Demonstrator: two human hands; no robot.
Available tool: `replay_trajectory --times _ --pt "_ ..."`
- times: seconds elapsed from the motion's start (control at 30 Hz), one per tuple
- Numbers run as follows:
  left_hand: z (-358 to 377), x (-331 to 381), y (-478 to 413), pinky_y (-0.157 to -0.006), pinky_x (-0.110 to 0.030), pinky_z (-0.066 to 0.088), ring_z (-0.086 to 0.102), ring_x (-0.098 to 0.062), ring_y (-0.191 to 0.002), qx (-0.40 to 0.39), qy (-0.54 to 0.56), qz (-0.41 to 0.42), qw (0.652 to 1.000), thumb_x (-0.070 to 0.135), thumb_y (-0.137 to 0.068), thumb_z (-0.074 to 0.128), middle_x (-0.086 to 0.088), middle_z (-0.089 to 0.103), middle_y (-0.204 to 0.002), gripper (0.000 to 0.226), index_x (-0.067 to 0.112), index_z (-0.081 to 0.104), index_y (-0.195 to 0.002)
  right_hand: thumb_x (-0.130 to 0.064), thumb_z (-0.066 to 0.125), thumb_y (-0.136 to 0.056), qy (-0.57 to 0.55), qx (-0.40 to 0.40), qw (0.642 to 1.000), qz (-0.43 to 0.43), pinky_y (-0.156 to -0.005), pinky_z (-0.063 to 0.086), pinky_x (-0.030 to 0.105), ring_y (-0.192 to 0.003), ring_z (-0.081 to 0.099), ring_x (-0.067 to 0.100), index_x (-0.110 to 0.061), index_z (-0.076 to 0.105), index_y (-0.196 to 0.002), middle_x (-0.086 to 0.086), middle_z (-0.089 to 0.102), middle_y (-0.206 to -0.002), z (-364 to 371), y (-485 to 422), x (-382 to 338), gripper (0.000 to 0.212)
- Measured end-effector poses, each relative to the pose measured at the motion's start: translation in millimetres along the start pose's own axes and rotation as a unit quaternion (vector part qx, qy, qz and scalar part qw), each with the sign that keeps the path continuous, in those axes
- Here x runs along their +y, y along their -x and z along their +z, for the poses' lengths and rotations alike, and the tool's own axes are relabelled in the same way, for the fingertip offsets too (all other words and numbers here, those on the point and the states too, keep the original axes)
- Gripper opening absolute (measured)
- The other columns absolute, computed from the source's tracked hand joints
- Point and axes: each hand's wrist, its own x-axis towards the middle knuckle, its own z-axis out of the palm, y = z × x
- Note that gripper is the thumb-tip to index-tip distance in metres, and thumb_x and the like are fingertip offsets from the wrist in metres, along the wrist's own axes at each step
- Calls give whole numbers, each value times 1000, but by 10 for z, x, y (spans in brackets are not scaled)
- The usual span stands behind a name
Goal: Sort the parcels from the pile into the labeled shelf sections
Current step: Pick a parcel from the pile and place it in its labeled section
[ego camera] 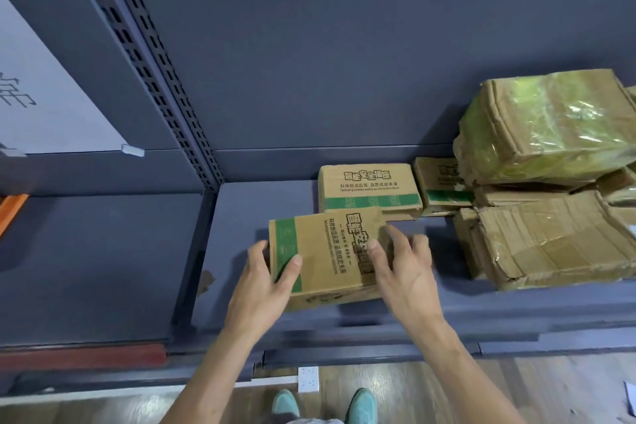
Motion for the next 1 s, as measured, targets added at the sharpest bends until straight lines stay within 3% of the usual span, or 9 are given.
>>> replay_trajectory --times 0.07,0.17,0.27,0.37,0.5,0.6,0.73,0.87,1.0 --pt "-13 -56 5 -89 -40 47 54 -13 -117 -25 5 7 1000 73 -93 46 10 50 -149 75 35 21 -153 -56 45 -98 12 -25 1000 3 -97 46 45 -127 43 32 -25 41 -149 7 43 -133 65 67 -1 60" --pt "-59 -102 -58 -110 -52 44 46 -22 -140 -72 0 1 997 70 -95 48 11 48 -150 74 39 20 -156 -48 53 -100 5 -55 998 39 -103 39 46 -130 41 35 -17 22 -158 14 49 -139 153 121 41 73" --pt "-86 -110 -104 -100 -40 47 61 -17 -121 -89 8 -18 996 71 -96 44 21 54 -125 60 41 30 -146 -50 50 -100 25 -99 991 83 -99 43 43 -127 43 32 -12 41 -143 14 55 -135 216 109 89 58" --pt "-133 -101 -113 -93 -36 48 61 -13 -107 -81 1 5 997 76 -94 37 22 56 -118 59 42 37 -142 -53 51 -99 14 -102 989 109 -94 44 41 -121 47 31 -11 50 -123 12 57 -124 216 94 75 49" --pt "-291 -72 -109 -99 -30 37 51 -9 -127 -38 52 38 997 81 -92 17 20 53 -135 72 41 43 -146 -68 48 -92 -77 -59 992 80 -97 48 46 -118 54 26 -21 47 -132 4 57 -123 120 100 -24 62" --pt "-445 -15 -110 -114 -22 13 20 3 -146 -29 129 23 991 86 -87 7 19 25 -165 94 33 24 -162 -88 31 -80 -143 -44 986 76 -105 39 38 -124 48 13 -38 36 -150 -7 48 -137 45 113 -161 87" --pt "-570 -34 -99 -129 -43 13 20 -7 -155 -54 149 -6 987 101 -73 0 16 25 -168 112 37 29 -161 -86 24 -87 -194 -16 979 52 -104 40 40 -124 52 13 -43 48 -133 -9 55 -133 30 157 -237 68" --pt "-591 -89 2 -117 -55 34 55 -27 -134 -89 113 -33 989 100 -73 -2 8 51 -152 97 49 37 -146 -75 29 -95 -151 -33 985 79 -94 44 43 -113 55 22 -39 50 -116 -4 61 -121 65 255 -233 47" --pt "-637 -127 103 -109 -50 43 76 -10 -89 -105 124 -42 986 96 -78 4 15 53 -148 80 60 33 -143 -74 32 -95 -184 -69 975 106 -87 57 44 -103 61 17 -50 48 -113 -17 63 -110 32 336 -205 34"
